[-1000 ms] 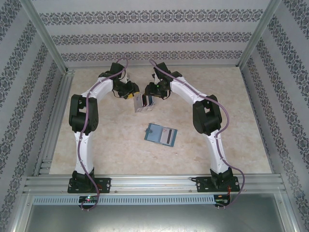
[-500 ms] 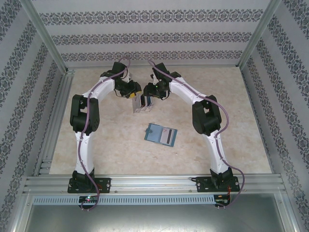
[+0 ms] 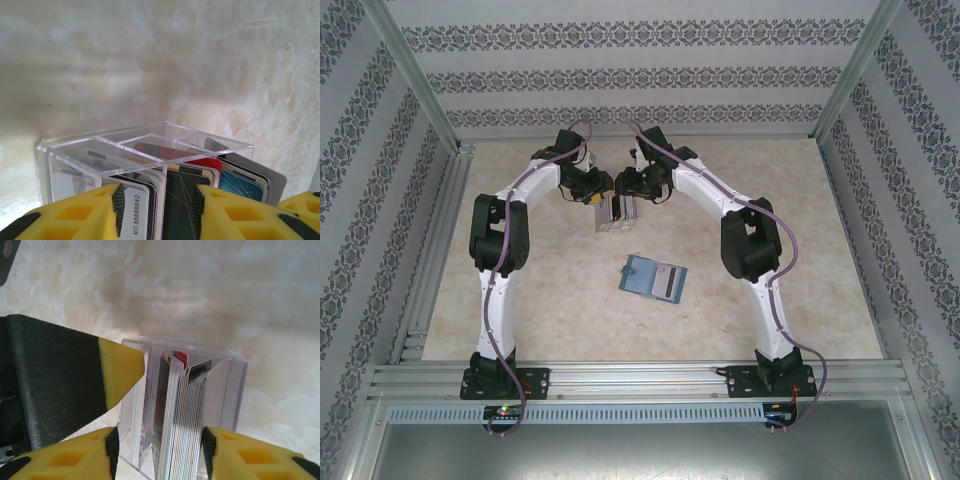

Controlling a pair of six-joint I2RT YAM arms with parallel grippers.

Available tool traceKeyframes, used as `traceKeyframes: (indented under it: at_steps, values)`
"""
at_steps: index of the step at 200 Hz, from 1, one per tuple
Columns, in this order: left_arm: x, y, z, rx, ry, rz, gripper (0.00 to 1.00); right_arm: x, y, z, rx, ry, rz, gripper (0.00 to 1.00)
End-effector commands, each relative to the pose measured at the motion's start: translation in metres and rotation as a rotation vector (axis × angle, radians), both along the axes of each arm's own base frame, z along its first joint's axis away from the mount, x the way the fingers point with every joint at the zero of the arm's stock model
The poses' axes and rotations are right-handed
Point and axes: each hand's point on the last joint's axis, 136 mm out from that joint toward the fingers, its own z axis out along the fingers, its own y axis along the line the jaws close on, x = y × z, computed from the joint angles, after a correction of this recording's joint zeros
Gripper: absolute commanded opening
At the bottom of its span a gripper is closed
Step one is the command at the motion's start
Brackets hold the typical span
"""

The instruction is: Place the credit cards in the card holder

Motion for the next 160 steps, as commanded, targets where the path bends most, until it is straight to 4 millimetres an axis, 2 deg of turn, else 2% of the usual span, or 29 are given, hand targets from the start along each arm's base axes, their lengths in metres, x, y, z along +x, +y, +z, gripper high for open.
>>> traceKeyframes:
  at_steps: [1, 60, 81, 122, 160]
  values:
    - [-0.001, -0.005, -0.007, 0.004, 0.016, -0.008, 0.43, -0.006, 0.01, 0.018, 0.049, -0.013, 0.03, 0.5]
    - [-0.001, -0.005, -0.002, 0.009, 0.004, -0.01, 0.43, -0.006, 0.011, 0.025, 0.059, -0.028, 0.028, 0.39]
    - [-0.001, -0.006, -0.007, 0.006, 0.016, -0.01, 0.43, -0.006, 0.009, 0.021, 0.054, -0.022, 0.02, 0.32]
    - [-0.001, -0.005, 0.0, 0.006, 0.005, -0.01, 0.43, -0.003, 0.001, 0.011, 0.029, -0.007, 0.002, 0.19]
    - [-0.001, -0.006, 0.0, 0.002, 0.004, -0.01, 0.43, -0.003, -0.002, 0.012, 0.022, -0.007, -0.006, 0.13]
